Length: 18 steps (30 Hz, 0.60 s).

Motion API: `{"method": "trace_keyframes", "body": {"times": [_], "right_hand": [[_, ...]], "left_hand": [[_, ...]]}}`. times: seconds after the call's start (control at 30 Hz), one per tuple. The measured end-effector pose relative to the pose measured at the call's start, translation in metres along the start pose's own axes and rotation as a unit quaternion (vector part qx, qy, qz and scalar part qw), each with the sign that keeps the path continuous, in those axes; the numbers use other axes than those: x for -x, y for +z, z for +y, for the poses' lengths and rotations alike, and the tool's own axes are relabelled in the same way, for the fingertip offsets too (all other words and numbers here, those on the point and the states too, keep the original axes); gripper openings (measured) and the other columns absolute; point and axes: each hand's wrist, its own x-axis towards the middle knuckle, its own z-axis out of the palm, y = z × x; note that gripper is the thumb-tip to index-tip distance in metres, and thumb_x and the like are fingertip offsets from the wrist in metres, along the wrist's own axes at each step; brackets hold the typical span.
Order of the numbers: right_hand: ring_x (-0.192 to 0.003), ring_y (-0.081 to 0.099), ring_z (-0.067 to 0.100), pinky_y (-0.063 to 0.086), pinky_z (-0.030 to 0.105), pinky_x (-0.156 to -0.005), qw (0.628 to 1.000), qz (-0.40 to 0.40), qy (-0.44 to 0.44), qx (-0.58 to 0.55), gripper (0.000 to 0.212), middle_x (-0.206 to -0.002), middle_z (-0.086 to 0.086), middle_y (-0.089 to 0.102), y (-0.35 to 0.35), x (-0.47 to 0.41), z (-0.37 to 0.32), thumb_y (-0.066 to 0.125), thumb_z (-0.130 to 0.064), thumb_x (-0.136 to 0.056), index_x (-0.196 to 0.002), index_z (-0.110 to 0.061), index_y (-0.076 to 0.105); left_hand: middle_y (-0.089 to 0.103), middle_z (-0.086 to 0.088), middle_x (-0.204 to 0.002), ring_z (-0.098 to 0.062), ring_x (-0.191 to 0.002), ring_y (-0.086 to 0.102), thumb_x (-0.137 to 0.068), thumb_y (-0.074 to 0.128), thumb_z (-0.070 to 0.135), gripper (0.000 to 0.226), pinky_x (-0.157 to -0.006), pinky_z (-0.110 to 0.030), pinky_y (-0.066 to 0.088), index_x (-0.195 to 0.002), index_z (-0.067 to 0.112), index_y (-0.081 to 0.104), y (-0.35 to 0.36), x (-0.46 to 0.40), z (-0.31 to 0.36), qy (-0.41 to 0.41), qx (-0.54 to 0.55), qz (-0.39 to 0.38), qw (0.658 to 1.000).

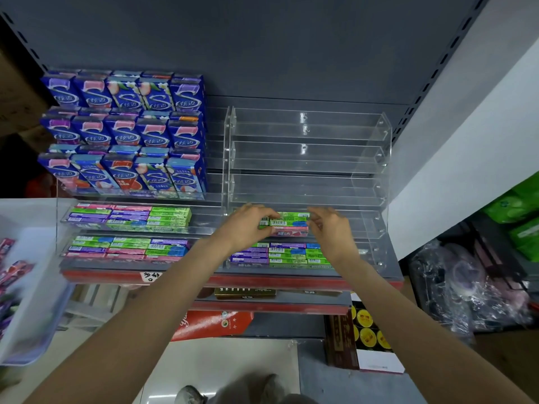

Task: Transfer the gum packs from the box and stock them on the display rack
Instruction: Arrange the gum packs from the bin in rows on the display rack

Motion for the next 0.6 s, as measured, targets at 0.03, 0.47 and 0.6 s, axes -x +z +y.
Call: {"method": "trace_keyframes", "body": {"times": [0.03, 0.47, 0.6], "right_hand": [[-0.089, 0.062, 0.027, 0.054, 0.039, -0.084, 1.0, -0.009, -0.011, 0.003, 0.029, -0.104, 0.016, 0.063, -0.001, 0.001, 0.0, 0.055, -0.006, -0.092, -0.121, -0.005, 0.059], [-0.112, 0.051, 0.025, 0.047, 0.037, -0.092, 0.989, -0.04, -0.108, 0.089, 0.032, -0.118, 0.01, 0.055, 0.005, 0.012, -0.046, 0.056, -0.021, -0.093, -0.121, -0.006, 0.059], [-0.103, 0.058, 0.024, 0.045, 0.032, -0.092, 0.99, -0.06, -0.13, 0.008, 0.026, -0.11, 0.011, 0.06, 0.033, 0.011, -0.108, 0.057, -0.015, -0.092, -0.115, -0.007, 0.063]], "left_hand": [[0.05, 0.004, -0.138, -0.019, -0.127, 0.04, -0.093, 0.055, 0.034, 0.041, -0.107, -0.036, 0.031, -0.133, 0.026, 0.05, 0.0, 0.002, -0.001, 0.008, -0.023, 0.008, 1.0], [0.055, 0.002, -0.128, -0.017, -0.121, 0.045, -0.096, 0.05, 0.028, 0.035, -0.1, -0.033, 0.036, -0.13, 0.021, 0.052, -0.006, 0.031, -0.014, 0.022, -0.055, 0.122, 0.991], [0.064, -0.004, -0.106, -0.022, -0.098, 0.06, -0.091, 0.058, 0.018, 0.023, -0.083, -0.038, 0.05, -0.113, 0.014, 0.062, -0.03, 0.073, -0.045, -0.002, 0.022, 0.217, 0.976]]}}
